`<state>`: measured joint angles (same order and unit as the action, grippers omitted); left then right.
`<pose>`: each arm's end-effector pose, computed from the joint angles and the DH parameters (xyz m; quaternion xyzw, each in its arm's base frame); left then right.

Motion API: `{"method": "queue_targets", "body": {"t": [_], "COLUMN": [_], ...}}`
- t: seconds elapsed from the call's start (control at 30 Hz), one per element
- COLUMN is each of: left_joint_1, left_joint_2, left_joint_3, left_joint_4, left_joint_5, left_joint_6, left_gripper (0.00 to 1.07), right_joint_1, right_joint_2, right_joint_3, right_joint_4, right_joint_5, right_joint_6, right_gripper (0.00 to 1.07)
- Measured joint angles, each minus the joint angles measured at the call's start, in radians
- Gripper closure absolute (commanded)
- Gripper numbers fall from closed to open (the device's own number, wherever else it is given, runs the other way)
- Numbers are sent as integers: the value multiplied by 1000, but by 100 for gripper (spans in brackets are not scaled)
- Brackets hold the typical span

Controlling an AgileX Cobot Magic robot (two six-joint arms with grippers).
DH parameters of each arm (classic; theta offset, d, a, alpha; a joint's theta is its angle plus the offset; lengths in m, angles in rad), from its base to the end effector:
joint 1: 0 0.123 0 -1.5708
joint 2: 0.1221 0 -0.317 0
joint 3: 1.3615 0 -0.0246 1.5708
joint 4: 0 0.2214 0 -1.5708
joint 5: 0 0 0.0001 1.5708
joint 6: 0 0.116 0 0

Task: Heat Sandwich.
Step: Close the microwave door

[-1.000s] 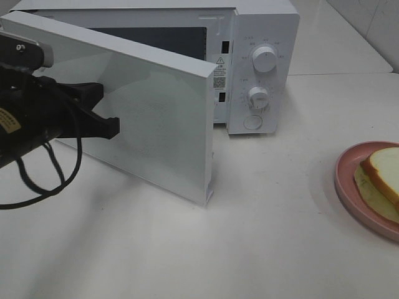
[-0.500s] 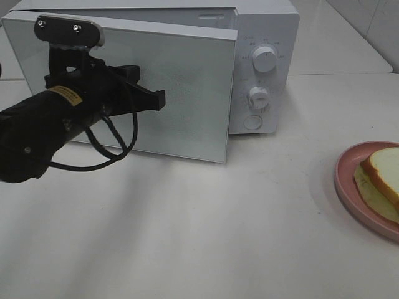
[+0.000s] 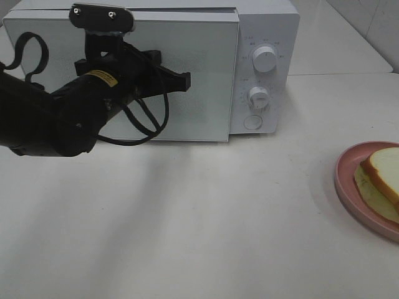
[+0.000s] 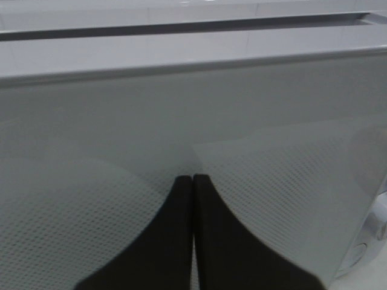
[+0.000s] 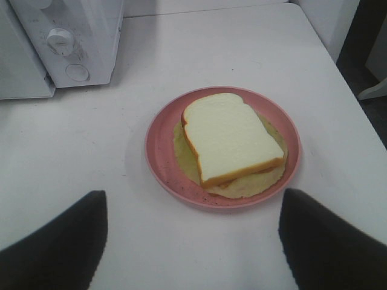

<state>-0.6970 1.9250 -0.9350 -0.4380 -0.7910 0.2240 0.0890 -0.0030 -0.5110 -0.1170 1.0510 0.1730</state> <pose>0.3375 -0.2370 0.2283 0.1291 0.7483 -0.1395 0.6356 -0.0408 -0.0155 0.2562 0.0379 0.8447 0.0114 0.5338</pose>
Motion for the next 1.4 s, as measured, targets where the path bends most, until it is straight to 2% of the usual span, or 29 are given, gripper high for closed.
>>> {"method": "queue_targets", "body": {"t": [0.4, 0.63, 1.17, 1.4], "left_joint_1": [-16, -20, -20, -20], "left_joint_2": [67, 94, 86, 6], "left_joint_3": [-94, -130, -129, -53], "left_joint_4": [16, -32, -55, -73], "left_joint_5": [39, 49, 109, 136], "left_joint_6": [14, 49, 53, 53], "left_gripper": [107, 107, 107, 107], "right_joint_1": [0, 0, 0, 0], "right_joint_2": [0, 0, 0, 0], "right_joint_3": [0, 0, 0, 0], "right_joint_4": [0, 0, 0, 0], "right_joint_5": [0, 0, 0, 0], "right_joint_6": [0, 0, 0, 0], "right_gripper": [32, 32, 32, 32]}}
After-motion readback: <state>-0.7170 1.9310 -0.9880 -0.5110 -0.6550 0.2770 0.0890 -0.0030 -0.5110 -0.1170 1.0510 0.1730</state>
